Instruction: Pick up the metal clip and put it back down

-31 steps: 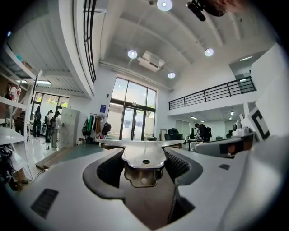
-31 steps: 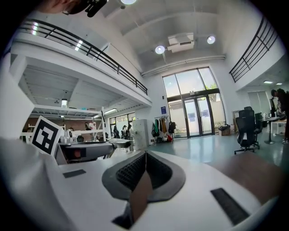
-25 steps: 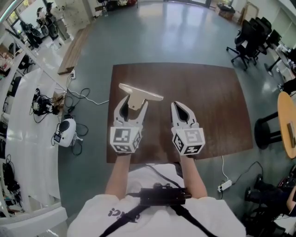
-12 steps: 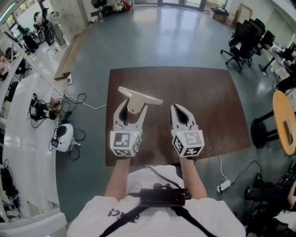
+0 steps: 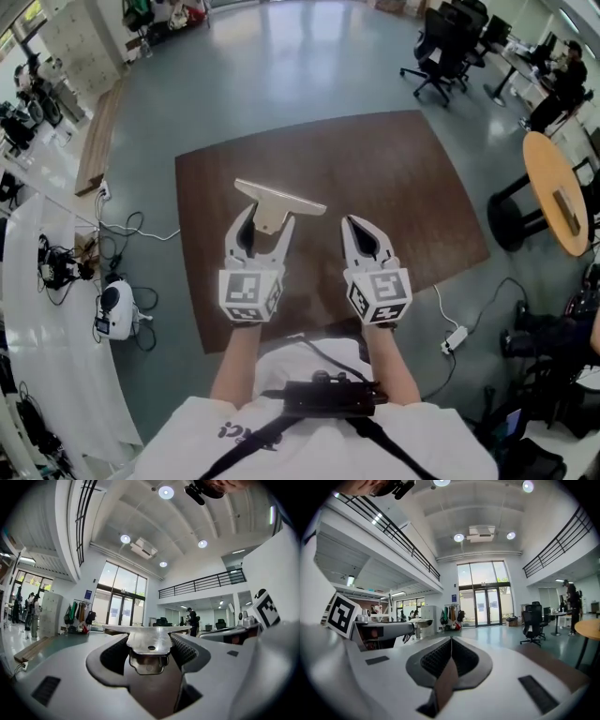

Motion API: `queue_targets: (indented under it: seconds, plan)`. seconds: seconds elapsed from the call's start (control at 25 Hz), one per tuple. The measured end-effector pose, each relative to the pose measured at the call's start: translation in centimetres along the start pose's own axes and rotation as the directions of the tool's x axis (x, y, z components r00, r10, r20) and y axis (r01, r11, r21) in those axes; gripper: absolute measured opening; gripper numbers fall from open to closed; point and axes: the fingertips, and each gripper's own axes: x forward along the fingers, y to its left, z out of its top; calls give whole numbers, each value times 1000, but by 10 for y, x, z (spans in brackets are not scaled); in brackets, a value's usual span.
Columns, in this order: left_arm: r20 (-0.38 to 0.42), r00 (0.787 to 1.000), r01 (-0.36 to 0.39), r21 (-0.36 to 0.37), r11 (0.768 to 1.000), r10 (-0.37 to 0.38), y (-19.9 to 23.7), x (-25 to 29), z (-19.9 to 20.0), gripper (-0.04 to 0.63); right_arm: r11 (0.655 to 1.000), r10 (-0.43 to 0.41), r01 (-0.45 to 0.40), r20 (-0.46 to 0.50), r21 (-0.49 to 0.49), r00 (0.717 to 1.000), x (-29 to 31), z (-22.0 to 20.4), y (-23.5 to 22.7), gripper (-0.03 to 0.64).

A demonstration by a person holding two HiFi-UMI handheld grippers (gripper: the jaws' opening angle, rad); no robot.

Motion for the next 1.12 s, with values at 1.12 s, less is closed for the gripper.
queue_targets:
  seconds: [1.12]
  plan:
    - [-292,955,-31,71,997,51,-98,351,-152,298,950,-178,223,-208,218,962,21,-92,-280,6]
